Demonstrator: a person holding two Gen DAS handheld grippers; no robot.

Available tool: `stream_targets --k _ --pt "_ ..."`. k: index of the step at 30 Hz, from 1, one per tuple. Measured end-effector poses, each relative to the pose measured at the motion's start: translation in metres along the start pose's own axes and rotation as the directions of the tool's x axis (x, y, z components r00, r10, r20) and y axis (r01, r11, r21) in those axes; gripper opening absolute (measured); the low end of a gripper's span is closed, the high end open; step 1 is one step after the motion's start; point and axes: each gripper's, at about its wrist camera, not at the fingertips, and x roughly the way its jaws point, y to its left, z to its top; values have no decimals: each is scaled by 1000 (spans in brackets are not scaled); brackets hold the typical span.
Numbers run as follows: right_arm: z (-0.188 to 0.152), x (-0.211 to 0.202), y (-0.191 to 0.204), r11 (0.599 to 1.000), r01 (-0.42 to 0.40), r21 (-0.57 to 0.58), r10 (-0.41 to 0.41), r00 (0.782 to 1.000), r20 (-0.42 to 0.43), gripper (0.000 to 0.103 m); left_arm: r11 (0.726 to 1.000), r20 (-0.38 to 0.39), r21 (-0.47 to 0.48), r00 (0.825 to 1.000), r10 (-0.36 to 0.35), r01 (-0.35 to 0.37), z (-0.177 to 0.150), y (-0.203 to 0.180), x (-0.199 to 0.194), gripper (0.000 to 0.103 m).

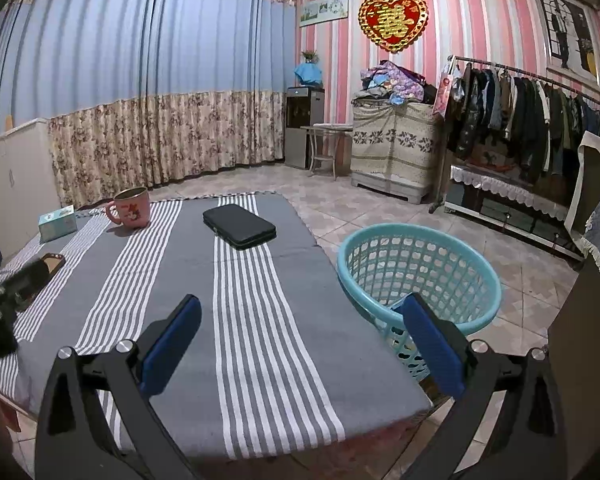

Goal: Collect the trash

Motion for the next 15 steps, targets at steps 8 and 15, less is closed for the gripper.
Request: stream_targets --k 8,15 --pt "-2 2 -2 1000 7 9 -7 1000 1 98 999 16 33 1000 -5 4 -8 -12 3 98" --pt "0 -3 1 1000 18 -11 -17 999 37 98 999 24 38 1000 -15 14 -9 -17 0 98"
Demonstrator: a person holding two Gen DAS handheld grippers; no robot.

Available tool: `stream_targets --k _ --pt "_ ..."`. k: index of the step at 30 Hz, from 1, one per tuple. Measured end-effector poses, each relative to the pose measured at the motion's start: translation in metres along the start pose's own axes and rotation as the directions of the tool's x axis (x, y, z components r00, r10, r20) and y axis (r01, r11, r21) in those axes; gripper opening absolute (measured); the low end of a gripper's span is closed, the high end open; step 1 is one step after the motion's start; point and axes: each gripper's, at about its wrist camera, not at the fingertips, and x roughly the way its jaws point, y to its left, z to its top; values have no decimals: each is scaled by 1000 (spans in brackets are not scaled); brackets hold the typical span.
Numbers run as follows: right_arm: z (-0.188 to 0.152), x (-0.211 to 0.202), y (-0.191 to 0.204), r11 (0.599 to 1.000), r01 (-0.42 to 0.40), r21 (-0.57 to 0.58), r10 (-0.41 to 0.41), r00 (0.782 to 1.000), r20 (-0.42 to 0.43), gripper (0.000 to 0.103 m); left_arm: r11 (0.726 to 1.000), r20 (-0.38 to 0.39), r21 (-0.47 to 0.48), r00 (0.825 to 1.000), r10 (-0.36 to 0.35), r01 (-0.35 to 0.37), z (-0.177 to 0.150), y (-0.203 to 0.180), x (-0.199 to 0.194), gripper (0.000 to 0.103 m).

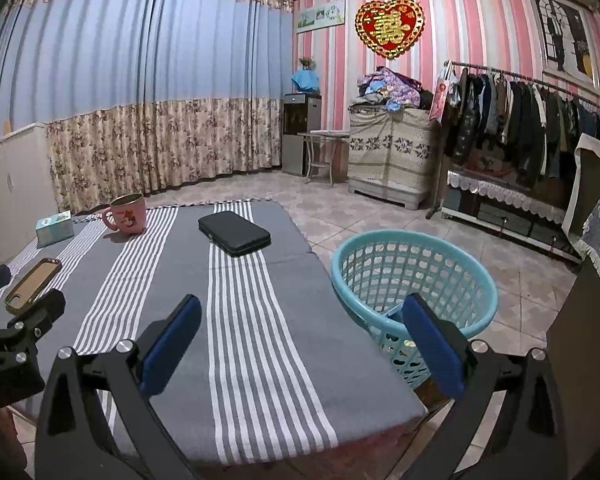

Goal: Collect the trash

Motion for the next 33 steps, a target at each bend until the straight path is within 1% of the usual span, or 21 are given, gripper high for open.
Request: stream_targets --k 6,15,33 --pt "1 2 0 1000 0 -10 0 1000 -2 98 1000 13 -14 1000 -8 9 2 0 -4 98" --pt "0 3 -1 1000 -1 -5 1 1000 -5 98 1000 21 -11 1000 6 -6 3 2 -7 98" --pt "0 5 -1 1000 -4 -2 4 1000 -3 98 1000 24 -15 1000 7 -7 5 5 -8 98"
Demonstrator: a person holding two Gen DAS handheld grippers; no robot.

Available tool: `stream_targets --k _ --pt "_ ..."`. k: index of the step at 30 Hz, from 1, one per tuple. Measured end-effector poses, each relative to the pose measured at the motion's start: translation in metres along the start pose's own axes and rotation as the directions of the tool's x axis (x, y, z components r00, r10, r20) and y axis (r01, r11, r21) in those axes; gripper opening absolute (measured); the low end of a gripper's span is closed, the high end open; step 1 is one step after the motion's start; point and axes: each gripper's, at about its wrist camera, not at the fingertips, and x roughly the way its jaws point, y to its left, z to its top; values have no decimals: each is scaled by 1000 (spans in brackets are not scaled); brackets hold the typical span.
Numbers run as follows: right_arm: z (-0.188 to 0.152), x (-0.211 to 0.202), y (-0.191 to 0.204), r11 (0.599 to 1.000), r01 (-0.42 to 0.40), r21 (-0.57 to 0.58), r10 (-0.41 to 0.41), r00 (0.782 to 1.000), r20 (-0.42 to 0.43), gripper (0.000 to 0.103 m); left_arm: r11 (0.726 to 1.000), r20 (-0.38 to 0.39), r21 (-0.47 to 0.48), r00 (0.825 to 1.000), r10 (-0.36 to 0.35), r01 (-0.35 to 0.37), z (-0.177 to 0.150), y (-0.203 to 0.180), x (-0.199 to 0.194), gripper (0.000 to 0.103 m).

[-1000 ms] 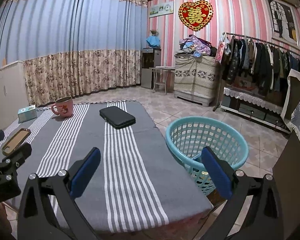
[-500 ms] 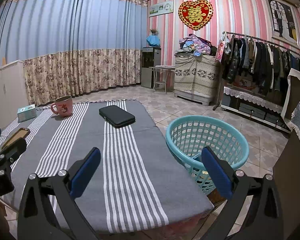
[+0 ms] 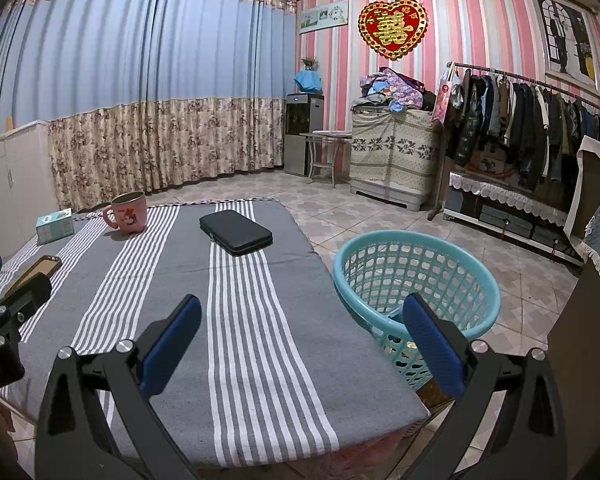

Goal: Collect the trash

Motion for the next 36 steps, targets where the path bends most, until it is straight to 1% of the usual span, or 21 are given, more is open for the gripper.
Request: stream_targets --k 36 --pt "-2 1 0 1000 -5 3 5 1000 -2 98 1000 4 6 1000 -2 2 2 1 -2 98"
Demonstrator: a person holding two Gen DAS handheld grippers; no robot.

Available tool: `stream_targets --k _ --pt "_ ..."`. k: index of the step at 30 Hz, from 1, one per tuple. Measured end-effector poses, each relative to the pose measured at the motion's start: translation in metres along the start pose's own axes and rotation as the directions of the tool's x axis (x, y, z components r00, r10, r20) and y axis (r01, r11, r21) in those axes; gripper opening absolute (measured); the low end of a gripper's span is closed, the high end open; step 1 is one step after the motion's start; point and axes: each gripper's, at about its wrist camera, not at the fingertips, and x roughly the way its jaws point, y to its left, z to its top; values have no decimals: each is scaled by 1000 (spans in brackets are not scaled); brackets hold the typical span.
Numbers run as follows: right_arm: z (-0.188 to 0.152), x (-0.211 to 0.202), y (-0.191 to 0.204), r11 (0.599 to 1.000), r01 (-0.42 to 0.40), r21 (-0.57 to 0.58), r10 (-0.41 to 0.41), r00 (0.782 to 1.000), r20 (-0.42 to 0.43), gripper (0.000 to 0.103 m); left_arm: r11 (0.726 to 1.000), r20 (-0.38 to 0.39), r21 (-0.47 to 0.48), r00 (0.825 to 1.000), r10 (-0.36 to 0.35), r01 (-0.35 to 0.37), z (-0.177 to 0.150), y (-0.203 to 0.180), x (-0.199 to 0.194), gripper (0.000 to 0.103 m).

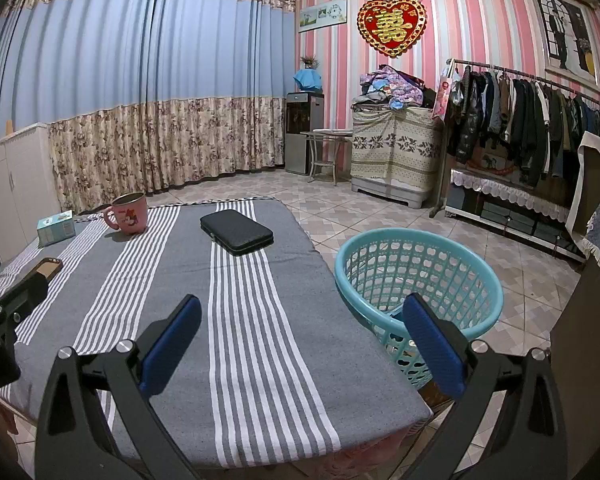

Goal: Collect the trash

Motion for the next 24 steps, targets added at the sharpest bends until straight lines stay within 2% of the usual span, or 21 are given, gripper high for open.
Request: stream_targets --k 24 --pt "0 0 1 1000 1 4 -1 1000 -2 98 1000 3 2 1000 2 -2 -1 -1 0 98"
